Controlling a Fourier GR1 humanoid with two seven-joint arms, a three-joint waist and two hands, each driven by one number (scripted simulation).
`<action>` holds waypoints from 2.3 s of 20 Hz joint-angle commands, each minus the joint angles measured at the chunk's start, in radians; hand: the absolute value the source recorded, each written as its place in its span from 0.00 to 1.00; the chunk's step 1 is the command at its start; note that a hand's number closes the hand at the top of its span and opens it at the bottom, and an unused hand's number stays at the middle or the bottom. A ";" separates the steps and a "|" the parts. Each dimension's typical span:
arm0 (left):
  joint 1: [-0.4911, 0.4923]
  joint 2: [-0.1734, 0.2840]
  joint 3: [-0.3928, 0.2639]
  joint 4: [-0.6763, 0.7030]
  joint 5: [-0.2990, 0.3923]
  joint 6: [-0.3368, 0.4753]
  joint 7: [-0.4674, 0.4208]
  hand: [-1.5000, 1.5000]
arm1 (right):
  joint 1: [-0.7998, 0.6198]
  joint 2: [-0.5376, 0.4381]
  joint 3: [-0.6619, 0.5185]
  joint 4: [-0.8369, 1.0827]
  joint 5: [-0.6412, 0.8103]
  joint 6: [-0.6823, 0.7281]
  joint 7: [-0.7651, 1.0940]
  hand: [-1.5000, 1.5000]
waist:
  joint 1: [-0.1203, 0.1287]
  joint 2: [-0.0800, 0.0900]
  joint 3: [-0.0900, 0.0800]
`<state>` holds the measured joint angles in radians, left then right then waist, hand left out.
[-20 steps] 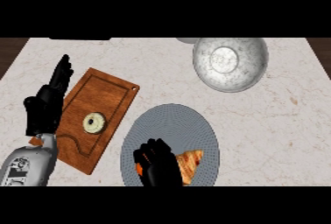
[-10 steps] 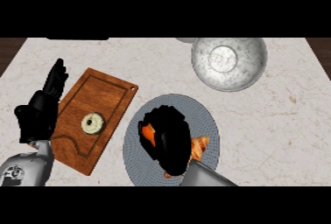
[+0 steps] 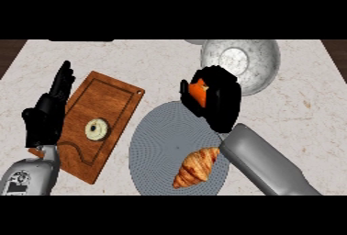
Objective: Pick the squash from the placemat and place it in the bowl
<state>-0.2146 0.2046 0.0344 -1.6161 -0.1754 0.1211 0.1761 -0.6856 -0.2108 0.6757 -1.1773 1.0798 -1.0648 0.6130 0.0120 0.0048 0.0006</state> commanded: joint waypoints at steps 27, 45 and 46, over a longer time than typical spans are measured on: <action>-0.016 -0.025 -0.009 0.032 -0.003 -0.021 -0.040 0.50 | -0.181 -0.102 -0.523 0.426 -0.863 0.182 -1.009 0.00 | 0.042 0.022 0.005; 0.006 -0.010 0.022 -0.047 -0.016 -0.019 0.048 0.50 | 0.127 -0.231 -0.828 0.428 -1.232 0.838 -1.581 0.00 | -0.011 -0.005 0.000; 0.006 0.039 0.070 0.008 0.013 -0.058 -0.018 0.50 | 0.158 -0.226 -0.843 0.466 -1.239 0.858 -1.654 0.00 | -0.009 -0.003 0.000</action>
<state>-0.2147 0.2094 0.0719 -1.6280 -0.1772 0.0920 0.1866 -0.6088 -0.4197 -0.1483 -0.7213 -0.1357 -0.3175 -0.9293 0.0053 0.0025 0.0011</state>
